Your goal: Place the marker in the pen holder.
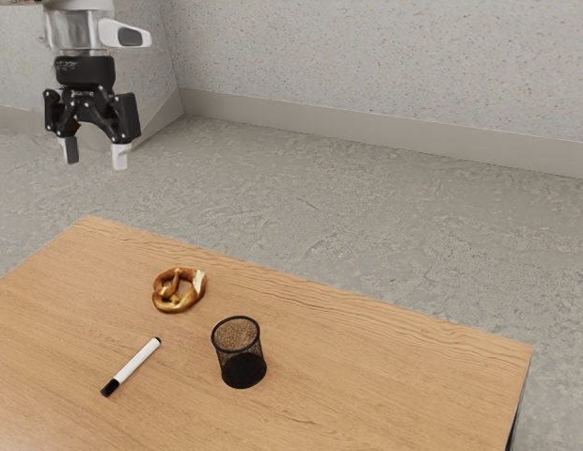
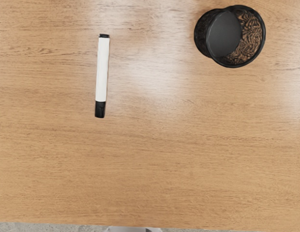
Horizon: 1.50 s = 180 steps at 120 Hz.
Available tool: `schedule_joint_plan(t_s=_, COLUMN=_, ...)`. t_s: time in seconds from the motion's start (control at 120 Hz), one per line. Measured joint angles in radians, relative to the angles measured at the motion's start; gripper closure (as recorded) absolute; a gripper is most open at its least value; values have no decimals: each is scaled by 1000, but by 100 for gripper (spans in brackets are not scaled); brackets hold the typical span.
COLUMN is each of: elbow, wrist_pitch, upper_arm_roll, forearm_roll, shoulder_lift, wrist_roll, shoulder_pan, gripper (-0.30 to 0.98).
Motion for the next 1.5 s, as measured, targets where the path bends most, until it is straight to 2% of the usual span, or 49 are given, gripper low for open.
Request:
schedule_joint_plan(t_s=0.075, elbow=-14, wrist_pitch=89, upper_arm_roll=-18, forearm_roll=16, shoulder_lift=-5, wrist_roll=-5, shoulder_pan=25, gripper=0)
schedule_joint_plan(t_s=0.108, elbow=-77, wrist_pitch=128, upper_arm_roll=-18, forearm_roll=25, shoulder_lift=-42, wrist_roll=-7, shoulder_pan=24, gripper=0)
schedule_joint_plan(t_s=0.142, elbow=-217, wrist_pitch=180, upper_arm_roll=-3, forearm_roll=38, shoulder_lift=-115, wrist_roll=-10, shoulder_pan=1, gripper=0)
schedule_joint_plan(t_s=0.217, elbow=-601, wrist_pitch=323, upper_arm_roll=173, forearm_roll=64, shoulder_lift=-280, wrist_roll=-14, shoulder_pan=-119, gripper=0)
schedule_joint_plan(t_s=0.275, elbow=-827, wrist_pitch=440, upper_arm_roll=241, forearm_roll=99, shoulder_lift=-345, wrist_roll=-17, shoulder_pan=-150, gripper=0)
schedule_joint_plan(t_s=0.333, elbow=-975, wrist_pitch=568, upper_arm_roll=275, forearm_roll=143, shoulder_lift=-352, wrist_roll=-19, shoulder_pan=-161, gripper=1)
schedule_joint_plan(t_s=0.45, elbow=-1119, wrist_pitch=810, upper_arm_roll=291, forearm_roll=192, shoulder_lift=-277, wrist_roll=-18, shoulder_pan=-158, gripper=1)
schedule_joint_plan(t_s=0.742, elbow=-1219, wrist_pitch=1334, upper_arm_roll=293, forearm_roll=220, shoulder_lift=-77, wrist_roll=42, shoulder_pan=-143, gripper=5)
schedule_joint_plan(t_s=0.958, elbow=-1267, wrist_pitch=1566, upper_arm_roll=289, forearm_roll=244, shoulder_lift=-36, wrist_roll=99, shoulder_pan=-132, gripper=35)
schedule_joint_plan(t_s=1.283, elbow=-1326, wrist_pitch=1708, upper_arm_roll=289, forearm_roll=256, shoulder_lift=-43, wrist_roll=153, shoulder_pan=-101, gripper=64)
schedule_joint_plan(t_s=1.5, elbow=-1325, wrist_pitch=1731, upper_arm_roll=285, forearm_roll=258, shoulder_lift=-46, wrist_roll=172, shoulder_pan=-97, gripper=74)
